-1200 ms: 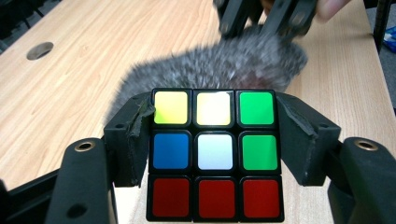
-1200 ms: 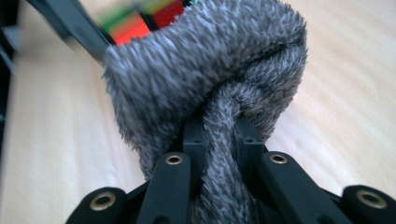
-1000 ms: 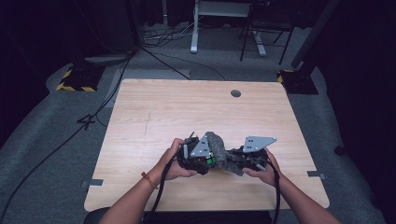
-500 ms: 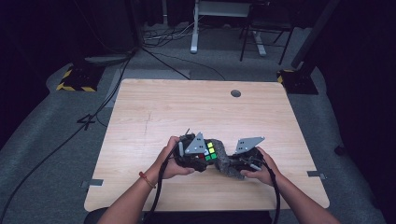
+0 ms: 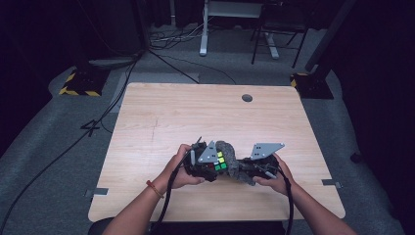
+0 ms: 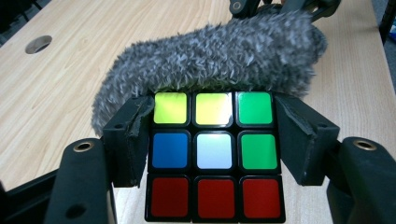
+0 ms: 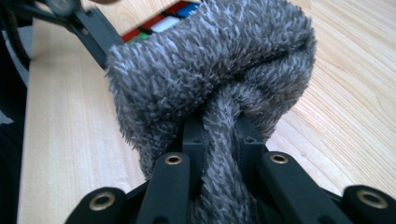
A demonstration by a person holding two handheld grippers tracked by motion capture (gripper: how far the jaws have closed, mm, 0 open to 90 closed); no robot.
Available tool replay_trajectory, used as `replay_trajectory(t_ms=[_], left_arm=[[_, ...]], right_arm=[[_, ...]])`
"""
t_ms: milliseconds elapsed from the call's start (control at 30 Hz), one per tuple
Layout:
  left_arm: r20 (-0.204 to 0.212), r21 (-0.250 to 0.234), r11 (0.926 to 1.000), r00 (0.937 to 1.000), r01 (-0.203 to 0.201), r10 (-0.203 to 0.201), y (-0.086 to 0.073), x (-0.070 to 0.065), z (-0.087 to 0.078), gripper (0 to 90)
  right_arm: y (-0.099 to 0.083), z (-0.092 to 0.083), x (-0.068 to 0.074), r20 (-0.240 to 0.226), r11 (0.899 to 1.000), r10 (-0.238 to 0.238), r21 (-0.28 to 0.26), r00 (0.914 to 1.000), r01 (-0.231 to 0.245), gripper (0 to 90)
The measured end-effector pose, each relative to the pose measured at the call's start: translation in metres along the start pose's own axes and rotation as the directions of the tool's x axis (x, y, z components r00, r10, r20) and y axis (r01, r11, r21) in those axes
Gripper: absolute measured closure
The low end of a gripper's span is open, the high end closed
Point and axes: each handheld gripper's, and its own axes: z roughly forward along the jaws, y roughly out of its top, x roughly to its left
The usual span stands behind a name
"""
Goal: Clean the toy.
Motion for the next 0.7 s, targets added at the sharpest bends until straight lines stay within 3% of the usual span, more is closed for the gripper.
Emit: replay_trajectory(t_ms=[133, 367, 500, 700], left_arm=[[0.000, -0.009, 1.0000, 1.0000, -0.004, 0.004, -0.001, 0.002, -0.002, 34.0], [-0.025, 0.019, 0.9998, 0.9997, -0.001, 0.001, -0.007, 0.007, -0.007, 34.1], [-0.034, 0.033, 0.9994, 0.9994, 0.013, -0.012, -0.010, 0.011, -0.010, 34.0], [-0.041, 0.065, 0.9976, 0.9989, 0.025, -0.023, -0.017, 0.016, -0.007, 34.0]], right_arm=[[-0.003, 0.000, -0.005, -0.018, 1.000, 0.018, 0.002, 0.9997, -0.018, 79.1], [-0.011, -0.016, -0.029, 0.071, 0.999, 0.048, -0.011, 0.9963, -0.047, 79.0], [-0.017, -0.023, -0.042, 0.082, 0.997, 0.073, -0.034, 0.9940, -0.071, 78.9], [-0.032, -0.031, -0.065, 0.144, 0.995, 0.102, 0.001, 0.9844, -0.103, 78.7]])
